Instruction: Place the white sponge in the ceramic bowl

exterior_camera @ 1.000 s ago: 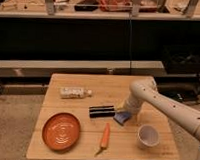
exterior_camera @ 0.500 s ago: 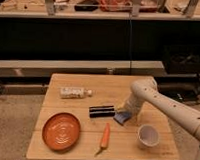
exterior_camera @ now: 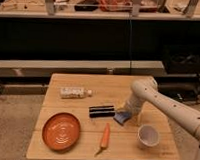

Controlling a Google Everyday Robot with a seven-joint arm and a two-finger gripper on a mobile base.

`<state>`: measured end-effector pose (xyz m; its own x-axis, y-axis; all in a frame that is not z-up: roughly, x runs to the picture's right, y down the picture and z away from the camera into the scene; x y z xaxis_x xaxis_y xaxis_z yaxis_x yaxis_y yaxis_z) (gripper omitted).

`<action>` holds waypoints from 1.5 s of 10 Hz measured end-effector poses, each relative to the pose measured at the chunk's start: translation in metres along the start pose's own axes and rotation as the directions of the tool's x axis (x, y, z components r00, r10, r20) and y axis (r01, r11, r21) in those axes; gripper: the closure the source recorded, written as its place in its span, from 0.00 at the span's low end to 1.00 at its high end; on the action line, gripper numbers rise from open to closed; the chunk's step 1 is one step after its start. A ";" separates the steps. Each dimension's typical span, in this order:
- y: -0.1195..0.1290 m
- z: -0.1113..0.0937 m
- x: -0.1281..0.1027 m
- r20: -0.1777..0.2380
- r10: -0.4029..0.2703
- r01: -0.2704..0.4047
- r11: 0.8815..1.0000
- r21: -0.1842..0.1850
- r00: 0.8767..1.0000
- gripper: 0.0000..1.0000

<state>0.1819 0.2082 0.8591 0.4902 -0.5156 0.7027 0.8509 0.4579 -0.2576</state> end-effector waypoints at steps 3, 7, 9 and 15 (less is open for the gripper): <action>0.000 0.000 -0.001 0.010 0.005 -0.006 1.000 0.003 1.000 0.20; 0.002 0.001 -0.002 0.023 0.015 -0.015 1.000 0.007 1.000 0.20; 0.004 0.001 -0.002 0.029 0.022 -0.022 1.000 0.010 0.999 0.20; 0.009 0.001 -0.001 0.044 0.035 -0.036 0.999 0.023 0.998 0.20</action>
<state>0.1888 0.2140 0.8565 0.5111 -0.4668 0.7217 0.8279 0.4931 -0.2673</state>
